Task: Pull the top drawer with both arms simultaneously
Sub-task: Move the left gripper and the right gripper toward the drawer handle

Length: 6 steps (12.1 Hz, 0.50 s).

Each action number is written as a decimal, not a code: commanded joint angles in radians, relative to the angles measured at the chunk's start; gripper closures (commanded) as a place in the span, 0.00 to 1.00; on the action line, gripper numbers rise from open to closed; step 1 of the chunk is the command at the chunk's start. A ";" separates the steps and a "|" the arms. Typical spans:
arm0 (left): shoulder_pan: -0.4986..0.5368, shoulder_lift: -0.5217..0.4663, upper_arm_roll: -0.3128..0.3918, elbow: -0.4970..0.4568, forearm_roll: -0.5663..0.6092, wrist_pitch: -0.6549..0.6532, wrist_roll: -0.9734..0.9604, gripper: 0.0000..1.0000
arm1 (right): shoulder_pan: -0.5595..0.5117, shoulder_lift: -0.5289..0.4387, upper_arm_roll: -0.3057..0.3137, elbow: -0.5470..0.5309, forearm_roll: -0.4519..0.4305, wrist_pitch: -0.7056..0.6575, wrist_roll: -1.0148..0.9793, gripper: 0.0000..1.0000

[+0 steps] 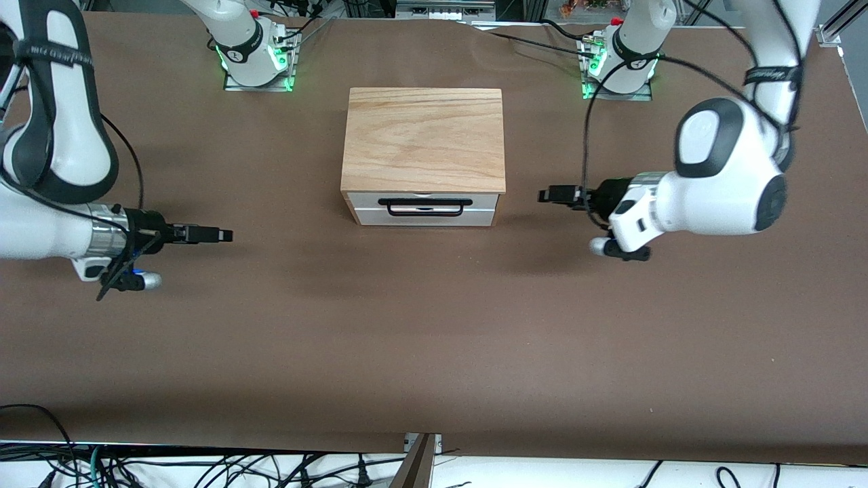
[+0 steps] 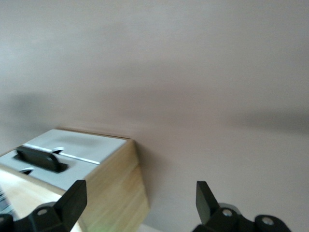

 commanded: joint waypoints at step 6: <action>-0.076 0.200 0.007 0.024 -0.515 0.104 0.401 0.00 | -0.043 0.180 0.008 -0.115 0.596 -0.022 -0.628 0.00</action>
